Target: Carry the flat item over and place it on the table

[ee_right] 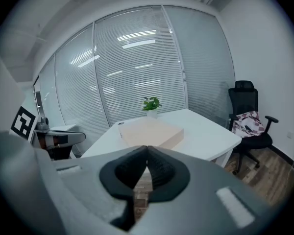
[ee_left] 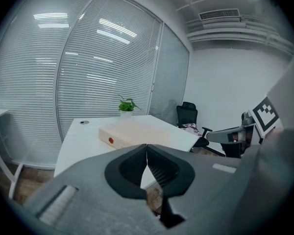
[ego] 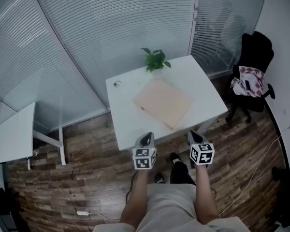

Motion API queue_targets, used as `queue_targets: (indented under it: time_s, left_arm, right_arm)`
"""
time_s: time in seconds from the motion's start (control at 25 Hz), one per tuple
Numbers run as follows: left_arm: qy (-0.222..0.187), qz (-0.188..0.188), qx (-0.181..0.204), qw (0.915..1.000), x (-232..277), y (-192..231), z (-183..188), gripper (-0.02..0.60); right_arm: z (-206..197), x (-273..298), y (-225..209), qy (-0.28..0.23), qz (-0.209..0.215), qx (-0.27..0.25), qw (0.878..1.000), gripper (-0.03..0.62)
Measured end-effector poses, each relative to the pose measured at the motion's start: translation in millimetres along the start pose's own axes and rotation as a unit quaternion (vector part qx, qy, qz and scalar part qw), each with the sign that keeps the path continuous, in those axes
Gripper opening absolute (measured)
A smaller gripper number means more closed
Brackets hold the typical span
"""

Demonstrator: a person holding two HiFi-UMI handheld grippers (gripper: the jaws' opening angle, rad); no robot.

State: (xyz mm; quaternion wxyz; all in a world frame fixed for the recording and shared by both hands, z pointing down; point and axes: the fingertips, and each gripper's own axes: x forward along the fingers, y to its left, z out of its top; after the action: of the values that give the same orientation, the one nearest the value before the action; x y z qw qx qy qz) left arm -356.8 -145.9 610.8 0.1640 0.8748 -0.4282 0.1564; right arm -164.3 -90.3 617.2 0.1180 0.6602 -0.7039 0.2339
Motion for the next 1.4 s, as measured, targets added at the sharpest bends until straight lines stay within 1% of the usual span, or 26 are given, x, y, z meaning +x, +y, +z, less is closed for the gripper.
queue_targets:
  time_s: [0.2, 0.52, 0.96, 1.2, 1.4]
  left_arm:
    - [-0.003, -0.010, -0.004, 0.9999, -3, -4, 0, 0.008]
    - [-0.004, -0.003, -0.007, 1.0000, -6, -2, 0, 0.008]
    - [-0.007, -0.003, -0.008, 0.9999, -8, -7, 3, 0.008]
    - [0.001, -0.012, -0.013, 0.9998, -4, -14, -2, 0.008]
    - [-0.001, -0.008, -0.019, 0.9998, -7, -9, -2, 0.008]
  right_arm:
    - [2, -4, 1, -0.003, 0.010, 0.007, 1.000, 0.000]
    - [11, -7, 7, -0.011, 0.025, -0.001, 1.000, 0.000]
    - [2, -17, 1, -0.008, 0.014, -0.004, 1.000, 0.000]
    - [7, -25, -14, -0.021, -0.010, 0.006, 1.000, 0.000]
    - [3, -24, -8, -0.017, -0.004, 0.007, 1.000, 0.000]
